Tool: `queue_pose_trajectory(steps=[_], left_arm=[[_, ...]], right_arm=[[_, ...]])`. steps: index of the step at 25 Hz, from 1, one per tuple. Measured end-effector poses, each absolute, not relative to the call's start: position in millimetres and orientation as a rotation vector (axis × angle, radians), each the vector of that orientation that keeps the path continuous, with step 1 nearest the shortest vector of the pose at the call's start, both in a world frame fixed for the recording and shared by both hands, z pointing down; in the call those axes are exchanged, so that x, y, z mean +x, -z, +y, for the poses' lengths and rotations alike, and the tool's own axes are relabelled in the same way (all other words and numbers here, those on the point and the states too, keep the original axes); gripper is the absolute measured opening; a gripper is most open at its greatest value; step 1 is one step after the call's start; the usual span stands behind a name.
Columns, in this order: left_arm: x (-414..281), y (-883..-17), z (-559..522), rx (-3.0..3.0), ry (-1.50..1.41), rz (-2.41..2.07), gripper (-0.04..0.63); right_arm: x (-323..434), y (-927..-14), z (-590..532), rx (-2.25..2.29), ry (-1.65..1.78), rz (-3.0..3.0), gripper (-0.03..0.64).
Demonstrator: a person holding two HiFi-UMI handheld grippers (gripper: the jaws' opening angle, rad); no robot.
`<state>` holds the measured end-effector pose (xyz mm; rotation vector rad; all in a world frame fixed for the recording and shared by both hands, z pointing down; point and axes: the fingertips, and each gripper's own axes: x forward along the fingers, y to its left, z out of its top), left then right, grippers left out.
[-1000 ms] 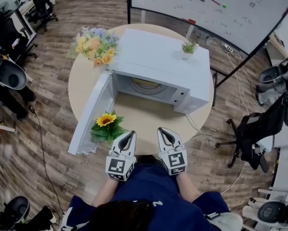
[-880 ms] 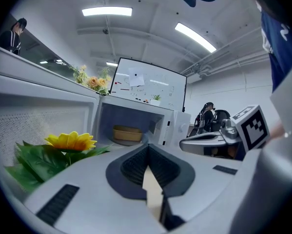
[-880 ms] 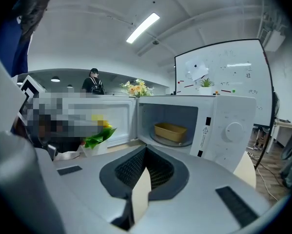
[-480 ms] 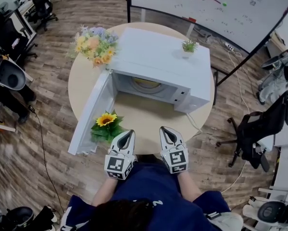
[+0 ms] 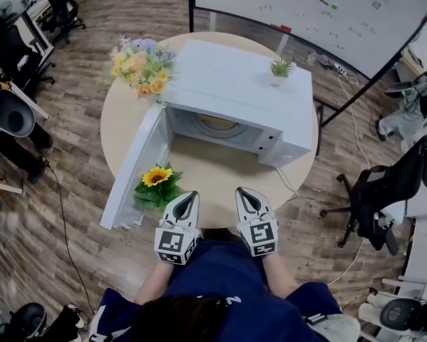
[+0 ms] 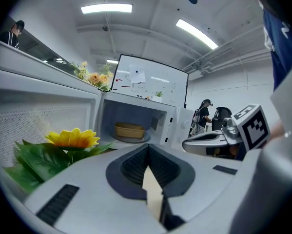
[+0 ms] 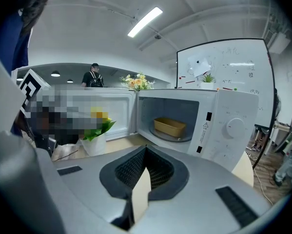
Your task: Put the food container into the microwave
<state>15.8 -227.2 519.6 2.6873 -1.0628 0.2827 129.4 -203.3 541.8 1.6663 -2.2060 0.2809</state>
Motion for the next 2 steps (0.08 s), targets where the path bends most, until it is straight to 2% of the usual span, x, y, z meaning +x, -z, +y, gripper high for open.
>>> queue_pose_trajectory(steps=[2], left_arm=[[15.3,-519.4,-228.6,2.685,-0.278,-1.067,0.003]], right_arm=[[129.6,-542.6,-203.7,1.662,-0.278,-2.206,0.008]])
